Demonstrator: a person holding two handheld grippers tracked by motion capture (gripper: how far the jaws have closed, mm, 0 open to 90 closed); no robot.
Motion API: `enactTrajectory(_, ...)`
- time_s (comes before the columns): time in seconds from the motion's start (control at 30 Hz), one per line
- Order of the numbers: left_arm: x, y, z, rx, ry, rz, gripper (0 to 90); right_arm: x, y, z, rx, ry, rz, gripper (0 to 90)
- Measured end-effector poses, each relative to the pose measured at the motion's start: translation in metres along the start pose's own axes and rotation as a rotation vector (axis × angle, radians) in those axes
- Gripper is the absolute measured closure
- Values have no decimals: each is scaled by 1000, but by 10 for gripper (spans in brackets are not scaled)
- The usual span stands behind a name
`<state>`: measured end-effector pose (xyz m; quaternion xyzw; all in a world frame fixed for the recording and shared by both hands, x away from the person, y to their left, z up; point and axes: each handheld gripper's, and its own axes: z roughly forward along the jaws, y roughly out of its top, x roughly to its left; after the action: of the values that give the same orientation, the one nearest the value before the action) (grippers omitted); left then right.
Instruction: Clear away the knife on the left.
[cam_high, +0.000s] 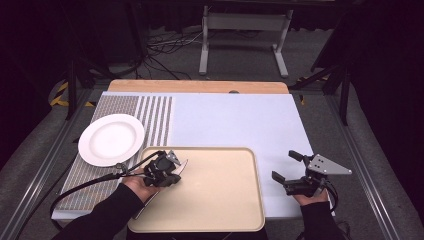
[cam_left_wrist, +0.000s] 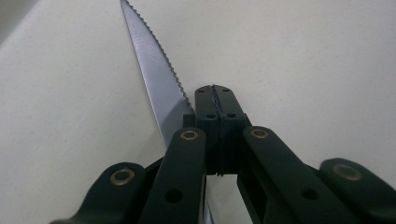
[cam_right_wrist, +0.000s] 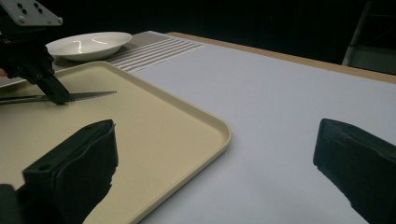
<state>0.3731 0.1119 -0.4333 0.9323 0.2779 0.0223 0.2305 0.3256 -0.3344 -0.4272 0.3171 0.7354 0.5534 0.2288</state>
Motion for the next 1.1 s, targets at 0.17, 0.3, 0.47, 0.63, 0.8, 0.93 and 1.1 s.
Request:
enactTrajectory(0.17, 4, -2, -2, 5, 19, -15, 900, 0, 0, 0, 2, 1, 1, 7)
enactTrajectory(0.3, 11, -6, -4, -1, 29, -36, 900, 0, 0, 0, 2, 1, 0, 7)
enactTrajectory(0.47, 17, -9, -7, 1, 56, -52, 900, 0, 0, 1, 3, 2, 0, 6)
enactTrajectory(0.63, 21, -13, -9, 2, 63, -75, 900, 0, 0, 1, 2, 2, 1, 7)
enactTrajectory(0.8, 24, -19, -12, 4, 69, -104, 900, 0, 0, 1, 3, 3, 2, 7)
enactTrajectory(0.93, 27, -22, -14, 3, 76, -120, 900, 0, 0, 1, 4, 3, 3, 7)
enactTrajectory(1.1, 30, -27, -17, 1, 84, -138, 900, 0, 0, 1, 4, 2, 4, 7)
